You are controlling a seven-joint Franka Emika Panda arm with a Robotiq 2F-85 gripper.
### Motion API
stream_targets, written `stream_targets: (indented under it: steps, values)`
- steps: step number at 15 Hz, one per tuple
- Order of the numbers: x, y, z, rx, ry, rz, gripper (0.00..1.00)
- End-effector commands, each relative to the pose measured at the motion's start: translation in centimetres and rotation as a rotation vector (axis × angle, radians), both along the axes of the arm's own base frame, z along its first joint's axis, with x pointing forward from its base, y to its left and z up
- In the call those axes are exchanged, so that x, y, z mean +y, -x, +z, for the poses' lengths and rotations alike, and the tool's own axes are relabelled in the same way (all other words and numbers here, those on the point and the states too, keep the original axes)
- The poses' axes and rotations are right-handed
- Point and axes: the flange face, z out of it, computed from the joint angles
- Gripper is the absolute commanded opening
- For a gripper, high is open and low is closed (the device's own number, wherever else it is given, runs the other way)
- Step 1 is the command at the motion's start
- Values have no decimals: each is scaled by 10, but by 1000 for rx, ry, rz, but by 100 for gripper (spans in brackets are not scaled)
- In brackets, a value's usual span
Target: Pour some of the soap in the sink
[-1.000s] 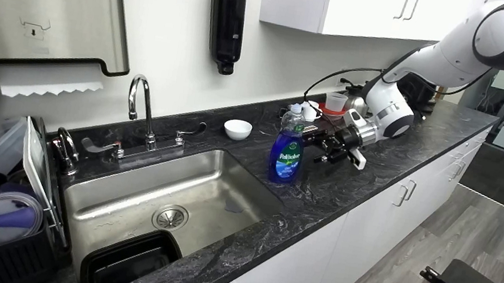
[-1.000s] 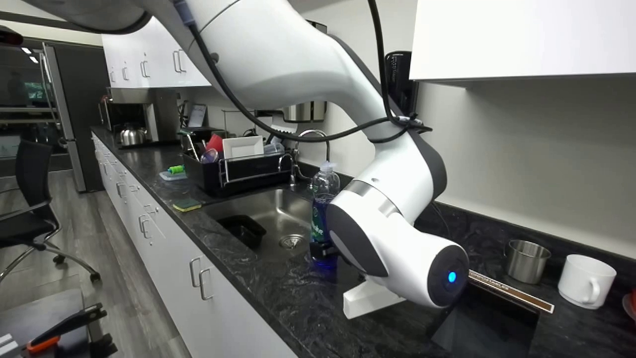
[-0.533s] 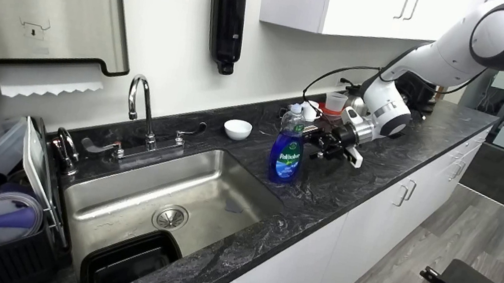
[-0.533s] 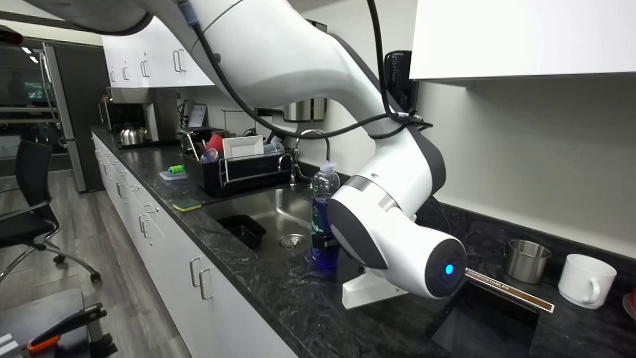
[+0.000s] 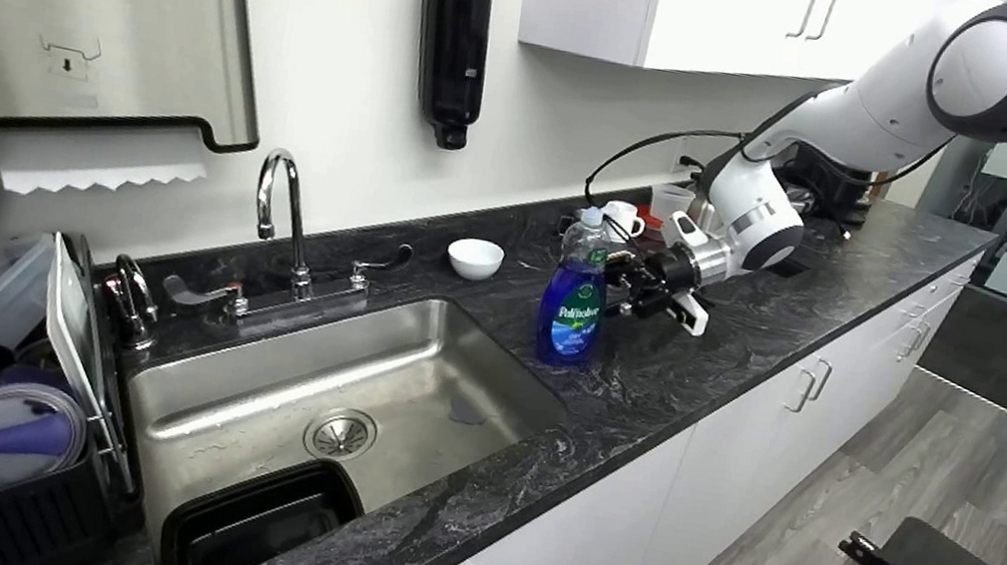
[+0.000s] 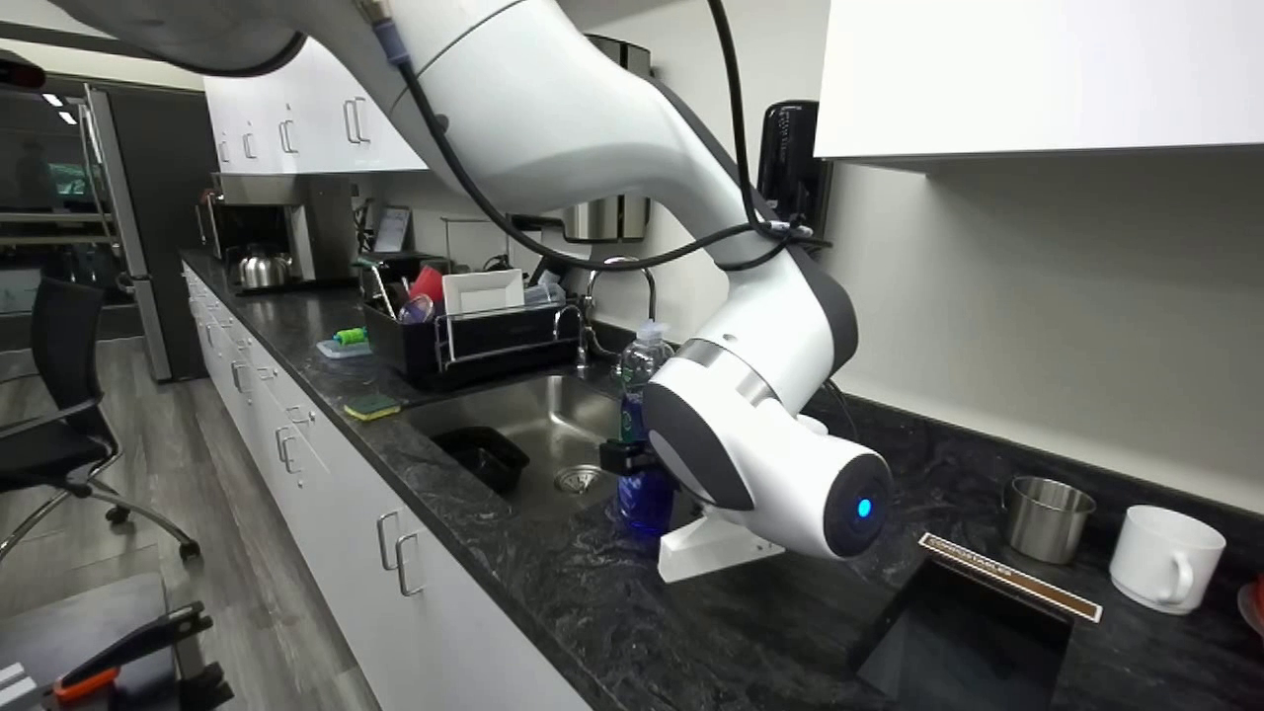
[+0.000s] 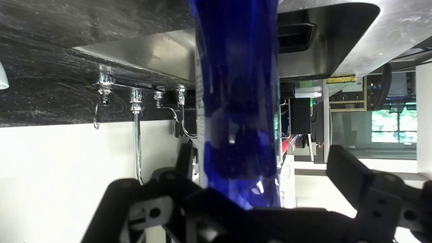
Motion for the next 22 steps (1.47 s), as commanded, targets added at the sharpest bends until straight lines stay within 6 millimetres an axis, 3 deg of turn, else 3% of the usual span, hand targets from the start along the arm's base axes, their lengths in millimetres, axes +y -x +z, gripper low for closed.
stream_targets:
  steps: [1,9,10,11,15,17,22]
  values:
    - [5,-5,-4,15,-34,47,100]
    - [17,-10,-10,20,-75,122,100]
    - [18,-11,-10,20,-76,131,91]
    - [19,-12,-10,19,-77,137,74]
    - [19,-15,-11,18,-68,155,45]
    - [17,-15,-11,19,-62,156,33]
    - [11,-20,-2,37,7,132,19]
